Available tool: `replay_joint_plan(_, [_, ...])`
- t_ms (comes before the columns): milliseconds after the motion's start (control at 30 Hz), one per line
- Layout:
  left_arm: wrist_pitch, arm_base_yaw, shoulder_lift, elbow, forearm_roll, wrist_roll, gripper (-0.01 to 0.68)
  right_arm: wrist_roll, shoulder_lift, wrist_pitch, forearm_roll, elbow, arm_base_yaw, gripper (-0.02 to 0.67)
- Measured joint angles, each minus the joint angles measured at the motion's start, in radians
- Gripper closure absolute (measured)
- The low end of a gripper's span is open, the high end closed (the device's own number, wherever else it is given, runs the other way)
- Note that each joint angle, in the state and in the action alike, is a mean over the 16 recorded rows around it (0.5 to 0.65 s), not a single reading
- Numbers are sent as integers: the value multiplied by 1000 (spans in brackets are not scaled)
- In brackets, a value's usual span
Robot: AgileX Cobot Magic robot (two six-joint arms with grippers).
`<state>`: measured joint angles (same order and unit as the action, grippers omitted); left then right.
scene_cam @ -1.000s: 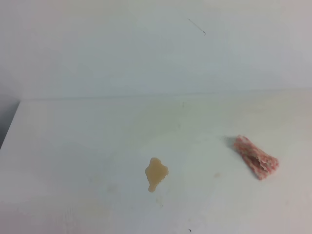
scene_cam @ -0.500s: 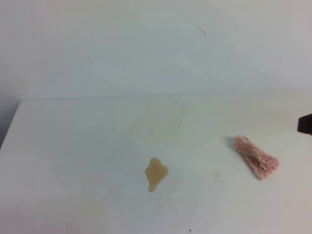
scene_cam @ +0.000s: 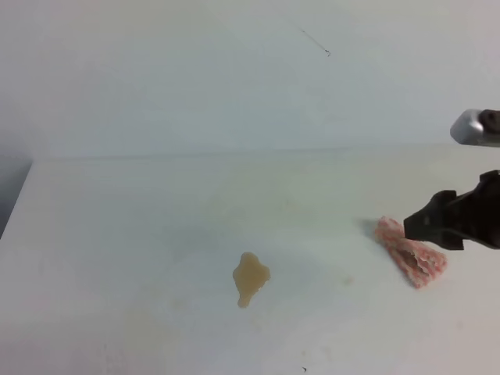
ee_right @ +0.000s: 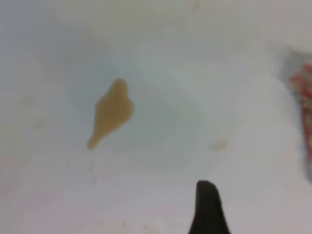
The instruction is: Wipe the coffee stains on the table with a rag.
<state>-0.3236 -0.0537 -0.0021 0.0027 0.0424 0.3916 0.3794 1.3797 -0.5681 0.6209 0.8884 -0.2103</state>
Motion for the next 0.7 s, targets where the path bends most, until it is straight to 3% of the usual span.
replay_joint_plan(367, [-1,0,2,-3,0,0,674,-254,214,66,-325,67,-20,227])
replay_joint_plan(700, [-1,0,2,-3,0,0,674,-285,381,185,-380,93,-20,232])
